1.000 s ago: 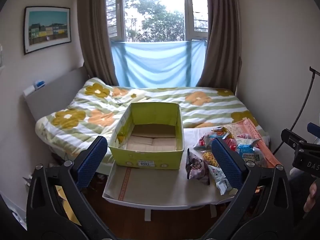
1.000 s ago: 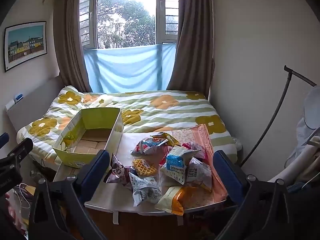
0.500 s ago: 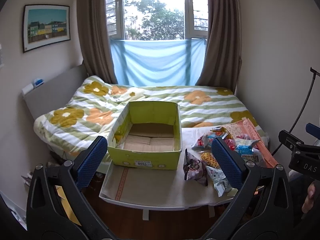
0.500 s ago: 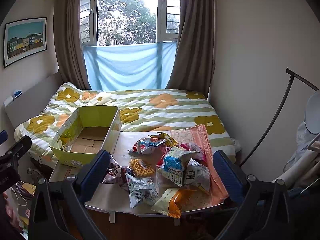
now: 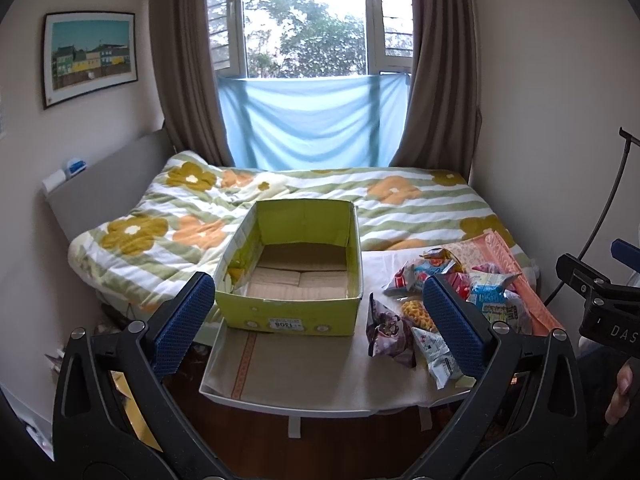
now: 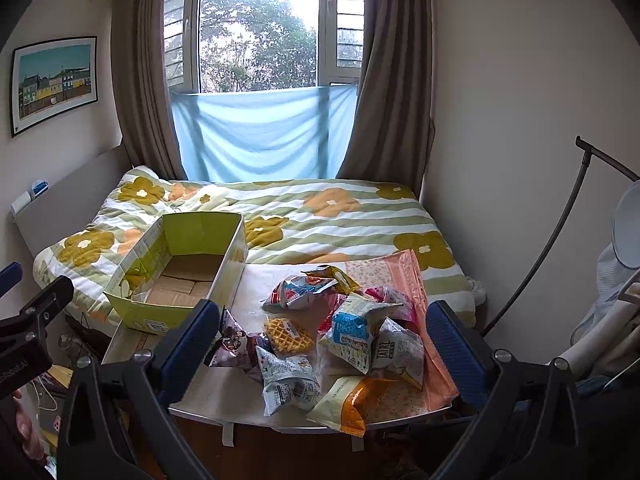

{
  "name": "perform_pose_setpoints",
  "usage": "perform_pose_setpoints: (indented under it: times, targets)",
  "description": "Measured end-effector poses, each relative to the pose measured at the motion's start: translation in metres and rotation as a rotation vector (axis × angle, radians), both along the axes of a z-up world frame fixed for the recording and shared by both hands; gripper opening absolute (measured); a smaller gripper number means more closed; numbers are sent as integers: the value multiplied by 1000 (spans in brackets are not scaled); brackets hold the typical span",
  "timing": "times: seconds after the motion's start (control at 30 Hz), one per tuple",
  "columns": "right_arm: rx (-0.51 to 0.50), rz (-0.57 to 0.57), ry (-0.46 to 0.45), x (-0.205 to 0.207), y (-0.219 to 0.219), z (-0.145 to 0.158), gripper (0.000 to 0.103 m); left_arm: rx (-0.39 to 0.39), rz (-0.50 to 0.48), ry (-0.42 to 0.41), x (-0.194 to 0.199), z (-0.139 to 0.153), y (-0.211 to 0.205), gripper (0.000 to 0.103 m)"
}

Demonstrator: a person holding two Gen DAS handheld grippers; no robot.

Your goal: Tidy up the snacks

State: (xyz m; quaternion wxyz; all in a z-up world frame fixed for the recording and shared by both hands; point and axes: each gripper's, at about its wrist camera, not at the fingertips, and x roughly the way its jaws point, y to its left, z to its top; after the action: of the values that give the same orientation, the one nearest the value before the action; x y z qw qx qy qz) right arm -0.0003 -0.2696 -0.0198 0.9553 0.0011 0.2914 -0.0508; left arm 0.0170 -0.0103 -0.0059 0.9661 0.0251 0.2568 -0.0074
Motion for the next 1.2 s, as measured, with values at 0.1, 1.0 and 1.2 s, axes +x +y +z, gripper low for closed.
perform_pose_setpoints:
  times: [0.1, 1.0, 1.2]
  targets:
    - [4, 7, 3, 0, 1, 0, 103, 4, -2, 7, 0, -1, 0, 103]
    - [14, 9, 19, 0, -1, -2, 103, 5, -12, 43, 5, -5, 1, 103]
    - [15, 9, 19, 0, -2, -3, 103, 3, -15, 52, 7, -6, 0, 103]
